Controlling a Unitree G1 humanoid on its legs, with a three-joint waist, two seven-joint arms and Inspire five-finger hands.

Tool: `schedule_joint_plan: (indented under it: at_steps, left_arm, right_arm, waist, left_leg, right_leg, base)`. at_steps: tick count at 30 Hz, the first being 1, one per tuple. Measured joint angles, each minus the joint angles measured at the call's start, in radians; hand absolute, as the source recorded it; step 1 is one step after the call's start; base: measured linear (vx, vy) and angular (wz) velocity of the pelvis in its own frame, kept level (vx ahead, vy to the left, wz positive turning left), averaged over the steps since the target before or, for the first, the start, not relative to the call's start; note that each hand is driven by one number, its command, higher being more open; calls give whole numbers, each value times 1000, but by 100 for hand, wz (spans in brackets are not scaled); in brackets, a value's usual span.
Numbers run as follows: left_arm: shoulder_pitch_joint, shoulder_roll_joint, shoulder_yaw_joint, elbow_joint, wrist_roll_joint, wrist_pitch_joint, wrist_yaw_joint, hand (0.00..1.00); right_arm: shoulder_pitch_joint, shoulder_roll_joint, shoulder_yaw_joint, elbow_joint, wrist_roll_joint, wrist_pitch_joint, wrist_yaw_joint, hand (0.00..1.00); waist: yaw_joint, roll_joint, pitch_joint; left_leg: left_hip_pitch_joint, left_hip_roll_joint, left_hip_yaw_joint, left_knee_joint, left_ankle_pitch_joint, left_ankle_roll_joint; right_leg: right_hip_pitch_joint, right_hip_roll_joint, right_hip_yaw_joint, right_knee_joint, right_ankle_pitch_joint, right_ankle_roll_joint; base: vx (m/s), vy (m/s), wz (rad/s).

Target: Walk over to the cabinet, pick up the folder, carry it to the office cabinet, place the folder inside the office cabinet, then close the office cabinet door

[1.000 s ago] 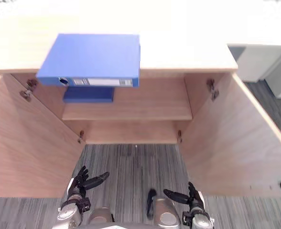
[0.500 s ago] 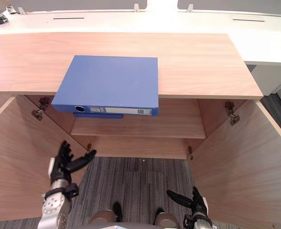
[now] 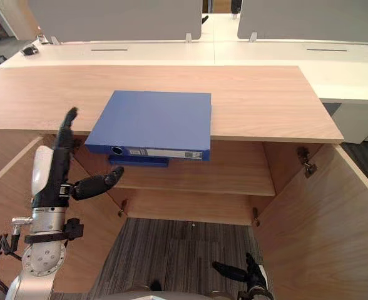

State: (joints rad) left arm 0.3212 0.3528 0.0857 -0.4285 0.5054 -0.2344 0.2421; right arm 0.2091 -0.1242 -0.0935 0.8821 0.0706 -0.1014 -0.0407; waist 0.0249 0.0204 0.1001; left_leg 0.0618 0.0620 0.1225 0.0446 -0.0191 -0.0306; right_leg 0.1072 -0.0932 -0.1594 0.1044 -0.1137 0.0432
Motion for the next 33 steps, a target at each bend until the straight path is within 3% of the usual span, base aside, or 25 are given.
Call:
schedule_joint_plan:
  at_steps: [6,10,11,18,24,30,33]
  left_arm:
    - [-73,69,-82,8,135,6,0,100]
    - [-197,117,-142,125,222,18,0,100]
    - [-217,125,-148,160,233,25,0,0]
    - [-331,141,-150,249,340,103,15,0]
    - [-368,144,-137,224,358,97,40,0]
    - [-286,121,-138,98,303,80,-3,0]
    - [-214,67,-173,-19,201,33,-35,0]
  right_arm:
    - [-1,-13,23,0,-24,-1,11,100]
    - [0,-27,45,0,-25,-1,21,100]
    - [-1,-27,50,0,-25,-1,22,100]
    - [-2,-30,61,-3,-23,-1,37,100]
    - [-7,-28,61,-10,-12,-1,41,100]
    - [11,-21,60,-86,28,-1,38,100]
    - [50,-2,52,-253,70,-1,37,100]
  waist:
    - [-12,-1,-2]
    - [-27,-2,-5]
    - [-34,-3,-5]
    - [-46,-6,-7]
    - [-56,-12,-11]
    - [-63,-12,-12]
    - [-65,-14,-11]
  left_leg:
    - [29,0,11,-65,36,-3]
    - [56,0,29,-116,56,-1]
    - [59,-1,32,-124,58,0]
    - [62,-7,62,-132,57,5]
    - [68,-9,70,-132,56,6]
    - [63,-10,88,-132,54,3]
    - [61,-10,93,-132,54,4]
  right_leg:
    - [-10,6,20,-1,3,3]
    - [-16,11,37,-9,10,0]
    - [-16,12,40,-15,13,-1]
    - [-15,11,74,-60,44,-1]
    - [-6,9,82,-88,68,2]
    - [-21,8,108,-93,76,14]
    - [-25,9,114,-93,78,17]
  base:
    - [-42,-13,-6]
    - [9,-3,-13]
    - [19,0,-12]
    - [24,15,-15]
    - [-38,1,-6]
    - [-47,-4,-11]
    - [11,-14,-6]
